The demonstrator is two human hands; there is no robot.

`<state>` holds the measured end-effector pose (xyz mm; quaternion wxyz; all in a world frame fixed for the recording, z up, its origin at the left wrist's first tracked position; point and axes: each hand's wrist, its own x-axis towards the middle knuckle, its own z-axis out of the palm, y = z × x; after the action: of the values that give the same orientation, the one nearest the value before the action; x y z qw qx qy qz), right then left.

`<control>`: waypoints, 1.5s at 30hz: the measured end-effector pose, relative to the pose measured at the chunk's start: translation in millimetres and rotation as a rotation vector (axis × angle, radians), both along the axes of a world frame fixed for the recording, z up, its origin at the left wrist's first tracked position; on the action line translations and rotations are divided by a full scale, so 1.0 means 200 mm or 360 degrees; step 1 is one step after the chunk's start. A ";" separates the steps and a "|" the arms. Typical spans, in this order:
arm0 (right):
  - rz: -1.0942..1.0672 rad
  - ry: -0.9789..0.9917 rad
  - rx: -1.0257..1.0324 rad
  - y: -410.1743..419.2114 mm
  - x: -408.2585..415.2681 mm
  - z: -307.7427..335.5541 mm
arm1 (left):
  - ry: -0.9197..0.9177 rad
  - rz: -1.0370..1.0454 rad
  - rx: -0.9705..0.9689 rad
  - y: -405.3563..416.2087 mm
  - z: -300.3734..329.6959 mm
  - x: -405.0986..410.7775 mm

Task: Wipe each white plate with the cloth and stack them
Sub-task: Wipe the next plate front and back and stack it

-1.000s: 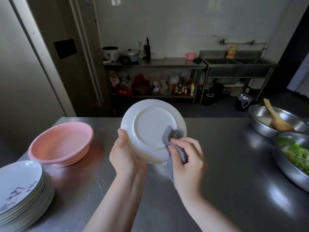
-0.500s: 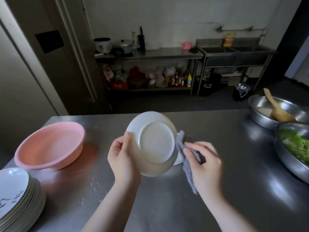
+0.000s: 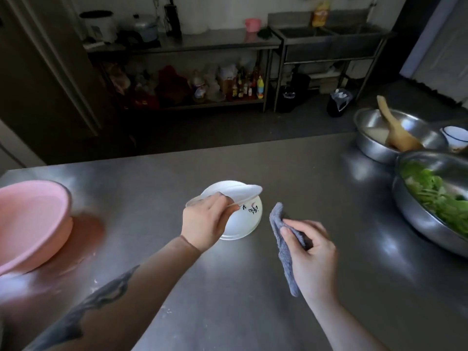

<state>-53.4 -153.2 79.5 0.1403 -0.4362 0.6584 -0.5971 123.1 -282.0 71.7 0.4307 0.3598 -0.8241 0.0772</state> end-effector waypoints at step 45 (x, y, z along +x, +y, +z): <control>0.0088 -0.0090 0.0167 -0.04 0.06 -0.23 | 0.0312 0.0491 0.1624 0.05 -0.49 -0.05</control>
<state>-40.7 -160.6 34.4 0.1979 -0.4293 0.6723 -0.5696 113.6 -272.0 -26.5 0.2599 0.6457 -0.6504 -0.3043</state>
